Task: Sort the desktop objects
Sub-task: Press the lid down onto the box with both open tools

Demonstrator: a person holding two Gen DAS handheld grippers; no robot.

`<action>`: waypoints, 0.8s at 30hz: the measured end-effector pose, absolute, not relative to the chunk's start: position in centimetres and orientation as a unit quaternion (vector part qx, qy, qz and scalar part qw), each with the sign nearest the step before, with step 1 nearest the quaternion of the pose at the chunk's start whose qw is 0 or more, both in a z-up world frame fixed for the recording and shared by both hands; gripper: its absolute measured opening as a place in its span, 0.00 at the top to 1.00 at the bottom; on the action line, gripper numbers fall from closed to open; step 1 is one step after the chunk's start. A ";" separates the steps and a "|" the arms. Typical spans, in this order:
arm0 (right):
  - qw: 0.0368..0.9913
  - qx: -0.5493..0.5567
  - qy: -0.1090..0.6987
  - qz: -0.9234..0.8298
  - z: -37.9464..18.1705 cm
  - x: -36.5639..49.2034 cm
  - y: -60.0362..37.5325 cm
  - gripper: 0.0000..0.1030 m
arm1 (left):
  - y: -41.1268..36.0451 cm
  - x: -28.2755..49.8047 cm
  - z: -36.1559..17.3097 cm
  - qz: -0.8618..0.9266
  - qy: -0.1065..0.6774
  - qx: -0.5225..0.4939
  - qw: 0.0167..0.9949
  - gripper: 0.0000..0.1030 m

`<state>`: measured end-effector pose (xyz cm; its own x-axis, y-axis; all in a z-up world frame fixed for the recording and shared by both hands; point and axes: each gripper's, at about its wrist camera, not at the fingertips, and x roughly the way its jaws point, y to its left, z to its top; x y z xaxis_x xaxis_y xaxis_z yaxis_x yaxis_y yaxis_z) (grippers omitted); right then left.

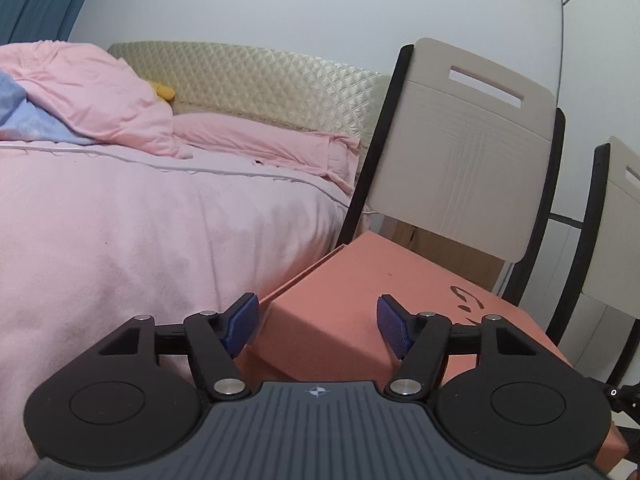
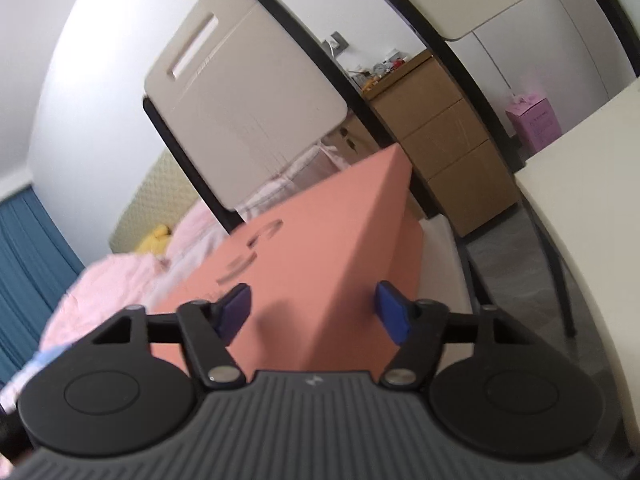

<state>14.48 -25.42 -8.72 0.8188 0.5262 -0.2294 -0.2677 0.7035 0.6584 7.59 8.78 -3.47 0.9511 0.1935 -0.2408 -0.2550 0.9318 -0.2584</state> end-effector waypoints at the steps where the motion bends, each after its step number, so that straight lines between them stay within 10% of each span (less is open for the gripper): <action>1: 0.897 0.321 0.207 0.223 -8.7 14.7 -25.4 0.42 | 9.1 7.8 -3.2 0.115 0.108 -0.147 0.976 0.32; 24: 0.909 0.277 0.217 0.225 -7.5 17.1 -23.8 0.43 | 10.0 10.0 -2.5 0.065 0.171 -0.112 0.977 0.28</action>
